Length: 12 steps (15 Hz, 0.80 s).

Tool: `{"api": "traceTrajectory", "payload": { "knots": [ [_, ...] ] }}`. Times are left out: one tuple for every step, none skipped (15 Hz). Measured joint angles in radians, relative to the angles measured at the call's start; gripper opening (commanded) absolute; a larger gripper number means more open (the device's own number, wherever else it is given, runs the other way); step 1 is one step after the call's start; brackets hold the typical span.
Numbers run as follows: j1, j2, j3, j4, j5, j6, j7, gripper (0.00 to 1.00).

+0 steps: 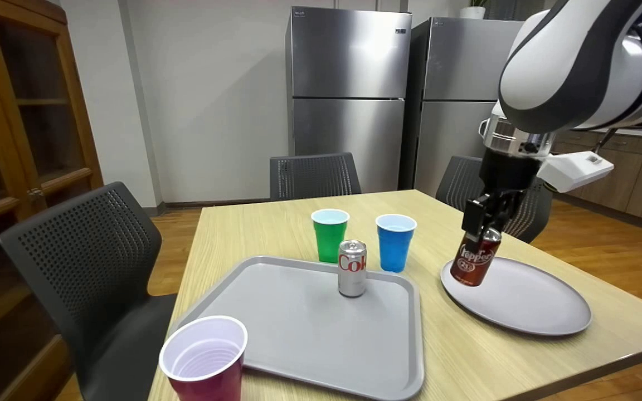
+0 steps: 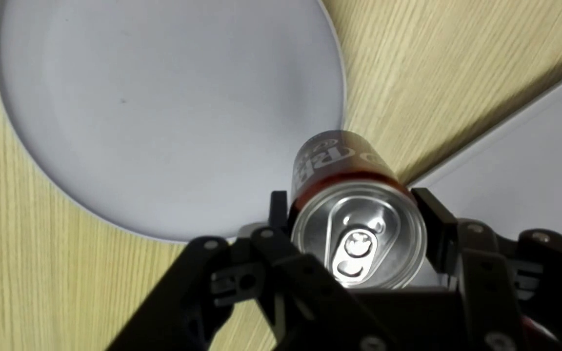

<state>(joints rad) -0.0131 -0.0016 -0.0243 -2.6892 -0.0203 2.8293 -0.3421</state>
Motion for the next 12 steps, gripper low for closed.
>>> {"api": "traceTrajectory", "payload": {
  "knots": [
    [0.010,-0.001,0.005,-0.002,0.000,-0.005,0.000,0.38],
    [0.018,-0.002,0.010,-0.003,0.000,-0.011,0.000,0.38],
    [0.025,-0.002,0.016,-0.005,0.000,-0.015,0.001,0.38],
    [0.033,-0.002,0.019,-0.005,0.000,-0.020,0.004,0.38],
    [0.040,-0.002,0.024,-0.005,0.000,-0.024,0.009,0.38],
    [0.045,-0.002,0.029,-0.006,0.000,-0.027,0.018,0.38],
    [0.051,-0.002,0.034,-0.006,0.000,-0.029,0.027,0.38],
    [0.056,-0.002,0.040,-0.006,0.000,-0.030,0.037,0.38],
    [0.063,-0.002,0.045,-0.006,0.000,-0.032,0.049,0.38],
    [0.070,-0.002,0.051,-0.007,0.000,-0.032,0.060,0.38],
    [0.077,-0.002,0.058,-0.007,0.000,-0.032,0.071,0.38],
    [0.083,-0.002,0.065,-0.007,0.000,-0.032,0.084,0.38]
  ]
}}
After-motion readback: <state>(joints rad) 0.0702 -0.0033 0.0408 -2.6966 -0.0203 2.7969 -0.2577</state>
